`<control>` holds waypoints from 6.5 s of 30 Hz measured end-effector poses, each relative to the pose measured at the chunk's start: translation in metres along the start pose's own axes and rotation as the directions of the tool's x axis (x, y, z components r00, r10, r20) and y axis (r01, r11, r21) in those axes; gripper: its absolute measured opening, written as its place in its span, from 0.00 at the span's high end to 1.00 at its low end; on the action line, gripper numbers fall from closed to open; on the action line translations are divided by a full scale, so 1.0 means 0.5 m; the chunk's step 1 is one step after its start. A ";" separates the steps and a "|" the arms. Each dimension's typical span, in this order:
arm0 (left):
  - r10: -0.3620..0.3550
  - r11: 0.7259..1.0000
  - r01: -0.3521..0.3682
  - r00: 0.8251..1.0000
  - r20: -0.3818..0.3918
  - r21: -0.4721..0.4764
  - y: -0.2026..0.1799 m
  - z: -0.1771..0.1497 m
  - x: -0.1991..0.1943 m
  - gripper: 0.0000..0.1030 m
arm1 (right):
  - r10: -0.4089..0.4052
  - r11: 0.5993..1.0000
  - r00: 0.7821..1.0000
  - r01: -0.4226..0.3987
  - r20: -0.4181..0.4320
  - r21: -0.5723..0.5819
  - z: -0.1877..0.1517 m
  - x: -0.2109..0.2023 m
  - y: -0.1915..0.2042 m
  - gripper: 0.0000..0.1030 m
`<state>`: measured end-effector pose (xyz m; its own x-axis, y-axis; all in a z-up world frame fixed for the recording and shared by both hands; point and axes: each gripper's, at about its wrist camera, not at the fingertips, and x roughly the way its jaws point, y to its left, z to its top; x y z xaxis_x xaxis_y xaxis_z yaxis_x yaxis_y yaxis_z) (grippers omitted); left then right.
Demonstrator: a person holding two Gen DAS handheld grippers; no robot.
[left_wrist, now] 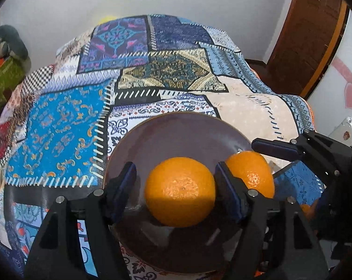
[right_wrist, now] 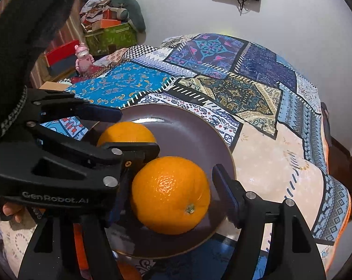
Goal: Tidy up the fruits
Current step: 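Lift and carry the held oranges onto the dark plate with both grippers, then open both grippers to release the oranges on the plate, then grasp a red tomato with the left gripper while the right gripper grasps another tomato, then carry both held tomatoes over the plate beside the oranges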
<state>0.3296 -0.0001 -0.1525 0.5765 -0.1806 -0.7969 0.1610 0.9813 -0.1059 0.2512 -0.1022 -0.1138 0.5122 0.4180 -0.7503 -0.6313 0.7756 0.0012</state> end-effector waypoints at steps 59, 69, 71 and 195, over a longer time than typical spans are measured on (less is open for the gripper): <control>0.022 0.998 -0.020 0.999 0.039 -0.051 -0.011 -0.238 -0.205 0.30 | -0.012 0.977 0.999 0.004 0.038 0.211 -0.170 -0.161 0.042 0.31; -0.029 0.999 0.030 0.999 0.037 -0.039 -0.030 -0.242 -0.199 0.41 | 0.056 0.977 0.998 -0.056 0.004 0.207 -0.178 -0.126 0.053 0.49; -0.038 0.999 0.039 0.999 0.031 -0.036 -0.035 -0.241 -0.196 0.43 | 0.061 0.979 0.998 -0.058 -0.005 0.197 -0.176 -0.120 0.059 0.49; 0.016 0.996 -0.013 0.999 0.035 -0.091 0.094 -0.014 -0.089 0.49 | 0.041 0.992 0.998 -0.047 0.054 0.114 0.058 -0.029 -0.002 0.57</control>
<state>0.3058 0.0546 -0.1263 0.6064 -0.1674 -0.7773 0.0805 0.9855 -0.1494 0.2615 -0.0954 -0.0834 0.5167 0.4742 -0.7128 -0.5839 0.8041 0.1117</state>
